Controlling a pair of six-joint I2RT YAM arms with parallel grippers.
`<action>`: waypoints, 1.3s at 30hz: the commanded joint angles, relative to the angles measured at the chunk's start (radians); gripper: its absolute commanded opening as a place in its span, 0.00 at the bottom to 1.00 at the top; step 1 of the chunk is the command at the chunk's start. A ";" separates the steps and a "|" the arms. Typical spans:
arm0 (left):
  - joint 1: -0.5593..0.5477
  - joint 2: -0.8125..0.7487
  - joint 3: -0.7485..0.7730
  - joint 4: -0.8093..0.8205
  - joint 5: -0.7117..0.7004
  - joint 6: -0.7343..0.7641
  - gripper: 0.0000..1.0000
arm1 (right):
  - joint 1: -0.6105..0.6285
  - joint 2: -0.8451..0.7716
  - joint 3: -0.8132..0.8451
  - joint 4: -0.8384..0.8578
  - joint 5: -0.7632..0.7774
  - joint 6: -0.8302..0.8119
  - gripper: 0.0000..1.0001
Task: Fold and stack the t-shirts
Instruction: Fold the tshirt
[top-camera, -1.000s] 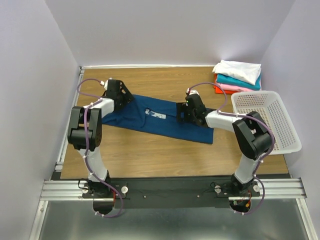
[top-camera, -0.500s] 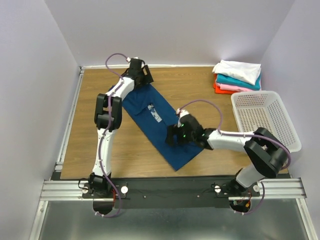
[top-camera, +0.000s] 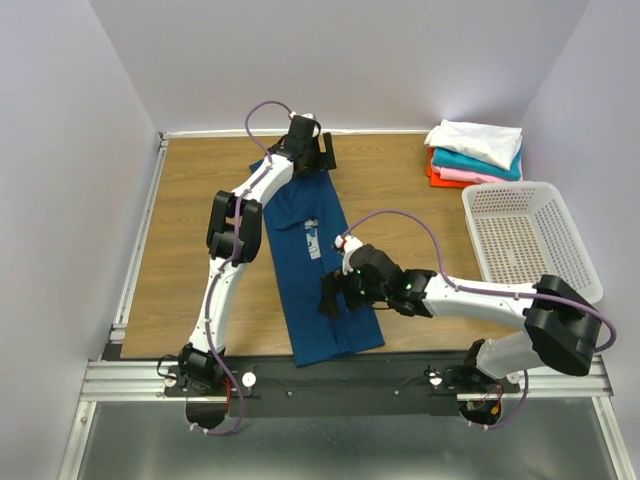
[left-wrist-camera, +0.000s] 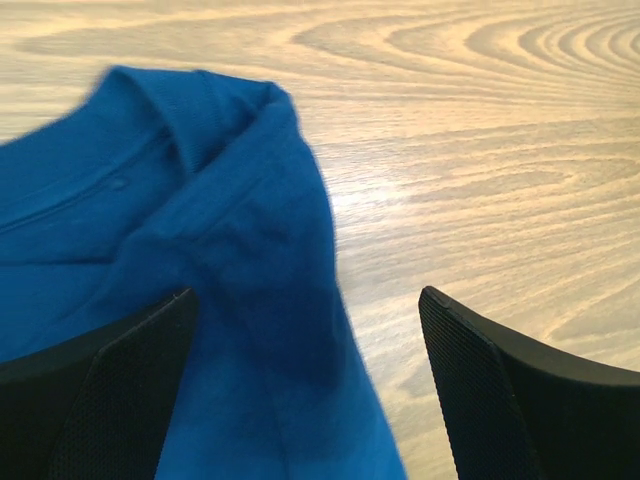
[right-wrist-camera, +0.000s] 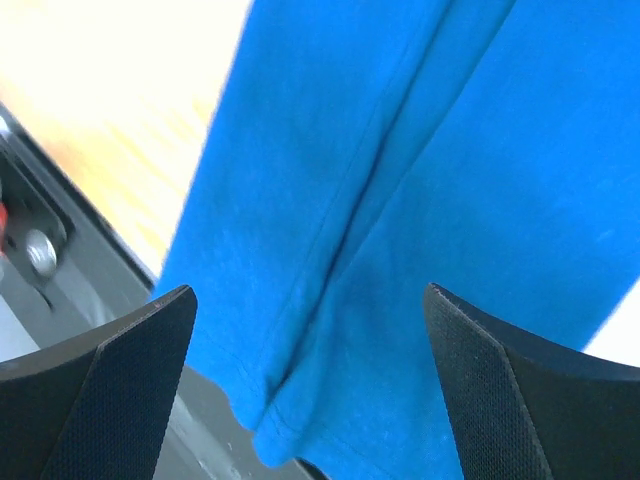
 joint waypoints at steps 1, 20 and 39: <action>0.016 -0.189 -0.013 0.038 -0.007 0.049 0.98 | -0.050 -0.041 0.087 -0.034 0.128 0.008 1.00; 0.026 -1.433 -1.458 0.376 -0.368 -0.194 0.98 | -0.378 0.719 0.969 -0.068 -0.094 -0.360 1.00; 0.023 -1.536 -1.704 0.459 -0.231 -0.184 0.98 | -0.496 1.105 1.268 -0.131 -0.018 -0.283 1.00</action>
